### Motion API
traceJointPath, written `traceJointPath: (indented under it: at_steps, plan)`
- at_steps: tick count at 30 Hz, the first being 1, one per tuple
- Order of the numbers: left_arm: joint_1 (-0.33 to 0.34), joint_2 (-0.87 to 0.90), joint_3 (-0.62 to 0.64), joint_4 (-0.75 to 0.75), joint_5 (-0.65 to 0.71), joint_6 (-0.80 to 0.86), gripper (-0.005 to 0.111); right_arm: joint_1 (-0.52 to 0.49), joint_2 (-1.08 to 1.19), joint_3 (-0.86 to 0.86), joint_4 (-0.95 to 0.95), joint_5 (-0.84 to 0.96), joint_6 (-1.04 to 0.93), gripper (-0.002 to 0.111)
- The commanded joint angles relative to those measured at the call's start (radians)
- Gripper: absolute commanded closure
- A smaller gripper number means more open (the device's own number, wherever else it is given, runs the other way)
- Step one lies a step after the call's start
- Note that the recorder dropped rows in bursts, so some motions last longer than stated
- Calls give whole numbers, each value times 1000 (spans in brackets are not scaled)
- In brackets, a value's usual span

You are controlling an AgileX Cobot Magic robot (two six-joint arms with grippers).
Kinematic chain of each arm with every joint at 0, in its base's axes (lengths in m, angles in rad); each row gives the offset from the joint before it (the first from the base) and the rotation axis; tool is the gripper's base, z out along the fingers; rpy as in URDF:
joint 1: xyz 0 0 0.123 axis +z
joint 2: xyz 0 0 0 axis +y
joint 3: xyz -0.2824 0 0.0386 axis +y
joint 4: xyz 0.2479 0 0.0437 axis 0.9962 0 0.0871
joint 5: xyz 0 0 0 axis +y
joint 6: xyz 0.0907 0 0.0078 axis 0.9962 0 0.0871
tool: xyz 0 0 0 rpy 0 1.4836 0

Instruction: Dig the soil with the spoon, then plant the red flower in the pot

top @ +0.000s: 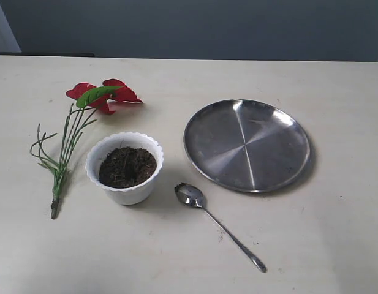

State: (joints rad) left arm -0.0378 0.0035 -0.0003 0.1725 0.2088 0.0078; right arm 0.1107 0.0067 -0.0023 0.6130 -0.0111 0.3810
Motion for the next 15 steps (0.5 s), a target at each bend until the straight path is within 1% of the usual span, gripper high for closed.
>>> traceJointPath:
  at_steps: [1,3,4,5,6,8,9,10,12,14,15]
  plan:
    - [8,-4,0,-3,2,-8,106,-7,-7,2,29,-215,18,82]
    - [8,-4,0,-3,15,-8,106,-7,-7,2,35,-311,111,82]
    - [8,-4,0,-5,24,-8,106,-7,-7,2,0,-317,141,82]
    - [8,-4,0,-5,25,-8,106,-7,-7,-14,-82,-294,141,82]
    - [8,-4,0,-5,25,-8,106,-7,-7,-46,-205,-237,143,82]
    - [8,-4,0,-5,25,-8,106,-2,-7,-125,-441,-56,183,82]
    - [8,-4,0,-5,26,-8,106,5,6,-173,-532,41,197,82]
    - [8,-4,0,-5,27,-8,106,12,38,-218,-578,122,195,82]
    - [8,-4,0,-5,27,-8,106,31,112,-298,-613,226,152,82]
    - [8,-4,0,-5,29,-8,106,57,204,-361,-572,297,16,82]
    - [8,-4,0,-3,29,-8,106,75,263,-394,-521,337,-80,82]
